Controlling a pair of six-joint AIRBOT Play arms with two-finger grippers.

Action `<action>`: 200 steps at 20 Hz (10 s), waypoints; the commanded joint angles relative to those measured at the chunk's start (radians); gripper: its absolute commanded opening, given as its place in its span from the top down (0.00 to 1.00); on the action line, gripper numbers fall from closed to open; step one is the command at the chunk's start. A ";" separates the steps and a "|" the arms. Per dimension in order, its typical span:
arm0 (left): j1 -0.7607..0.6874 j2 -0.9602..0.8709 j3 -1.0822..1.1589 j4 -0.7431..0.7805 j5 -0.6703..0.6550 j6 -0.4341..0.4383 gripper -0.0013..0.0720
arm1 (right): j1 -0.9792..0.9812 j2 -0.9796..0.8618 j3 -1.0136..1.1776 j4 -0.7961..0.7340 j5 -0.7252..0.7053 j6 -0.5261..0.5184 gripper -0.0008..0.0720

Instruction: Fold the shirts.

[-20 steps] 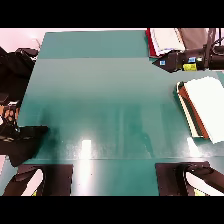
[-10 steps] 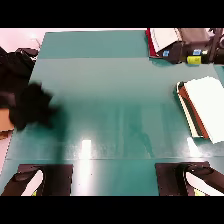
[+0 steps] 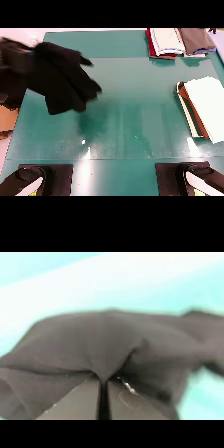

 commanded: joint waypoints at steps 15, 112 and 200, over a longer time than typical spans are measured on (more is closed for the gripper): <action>-0.001 -0.508 -0.062 -0.191 0.161 0.000 0.18 | -0.145 0.000 0.109 -0.018 0.156 0.037 0.97; 0.194 -0.699 0.146 -0.407 0.055 0.137 0.95 | 0.038 -0.665 -0.204 0.032 0.082 -0.084 0.97; 0.375 0.010 -0.737 -0.168 -0.037 0.063 0.95 | -0.027 0.068 -0.475 -0.097 0.260 0.089 0.37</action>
